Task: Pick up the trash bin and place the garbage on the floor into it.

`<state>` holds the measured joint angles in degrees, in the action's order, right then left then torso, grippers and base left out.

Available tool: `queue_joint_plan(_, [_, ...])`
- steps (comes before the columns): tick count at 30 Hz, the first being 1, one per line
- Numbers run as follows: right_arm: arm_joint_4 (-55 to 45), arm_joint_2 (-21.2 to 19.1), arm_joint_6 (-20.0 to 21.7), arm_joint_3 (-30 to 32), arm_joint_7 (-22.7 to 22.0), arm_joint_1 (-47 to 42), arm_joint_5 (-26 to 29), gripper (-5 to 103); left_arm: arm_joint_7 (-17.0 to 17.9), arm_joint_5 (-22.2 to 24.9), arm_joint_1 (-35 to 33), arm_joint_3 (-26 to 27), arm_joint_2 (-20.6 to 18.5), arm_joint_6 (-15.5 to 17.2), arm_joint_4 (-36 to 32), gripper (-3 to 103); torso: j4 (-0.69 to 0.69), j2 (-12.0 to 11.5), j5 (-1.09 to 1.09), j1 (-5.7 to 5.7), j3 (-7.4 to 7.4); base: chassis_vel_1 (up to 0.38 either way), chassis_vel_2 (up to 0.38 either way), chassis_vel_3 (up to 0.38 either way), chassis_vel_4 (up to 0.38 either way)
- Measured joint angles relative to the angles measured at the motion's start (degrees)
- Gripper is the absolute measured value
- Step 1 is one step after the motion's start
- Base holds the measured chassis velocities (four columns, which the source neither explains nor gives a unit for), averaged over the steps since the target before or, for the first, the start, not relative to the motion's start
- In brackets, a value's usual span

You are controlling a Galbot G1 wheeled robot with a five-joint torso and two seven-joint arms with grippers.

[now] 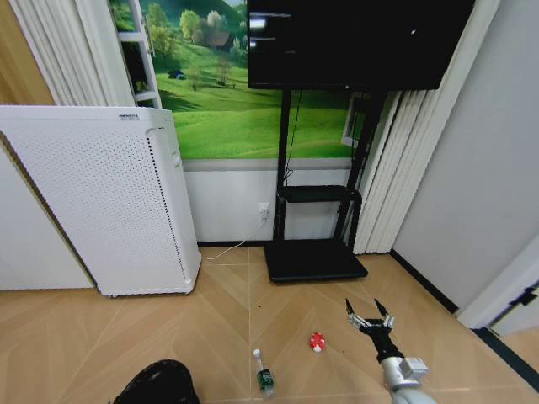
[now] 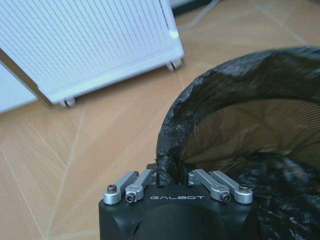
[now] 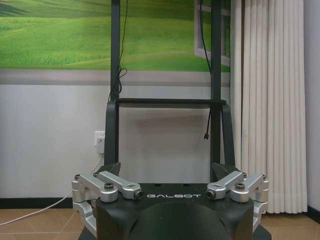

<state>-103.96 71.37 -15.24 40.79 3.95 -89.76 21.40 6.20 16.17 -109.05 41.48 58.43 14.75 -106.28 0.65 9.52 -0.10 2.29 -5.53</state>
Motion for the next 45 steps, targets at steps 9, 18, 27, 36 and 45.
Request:
queue_joint_plan(9, [0.17,0.23,-0.13,0.05,-0.02,-0.02,-0.47,100,1.68,-3.42,2.22,3.36,0.1,-3.68,-3.11,7,0.01,0.0,0.1,0.0,0.0,0.0,0.0,0.0,0.0])
queue_joint_plan(18, [0.2,0.32,-0.18,0.05,-0.02,-0.07,-0.56,100,1.95,-3.69,2.95,3.91,0.2,-4.26,-4.46,7,0.0,0.0,0.09,0.0,0.01,0.0,0.0,0.0,0.0])
queue_joint_plan(27, [0.78,0.63,0.76,-0.76,-3.54,0.41,-2.75,100,-0.86,-6.33,8.65,7.47,-0.68,-6.56,-10.12,7,0.02,0.0,0.11,0.01,0.01,0.0,0.0,0.0,0.0])
queue_joint_plan(36, [-0.55,0.55,4.52,-1.97,-6.55,0.67,-5.22,100,-2.77,-3.03,13.62,8.58,-1.36,-5.83,-12.52,7,-0.01,0.0,0.1,0.0,0.01,0.0,0.0,0.0,0.0])
queue_joint_plan(45, [-1.22,0.09,3.68,-1.59,-6.73,-0.88,-7.41,100,-3.51,-2.86,17.27,6.76,-2.06,-5.59,-10.64,7,0.01,0.01,0.1,0.0,0.01,0.0,0.0,0.0,0.0])
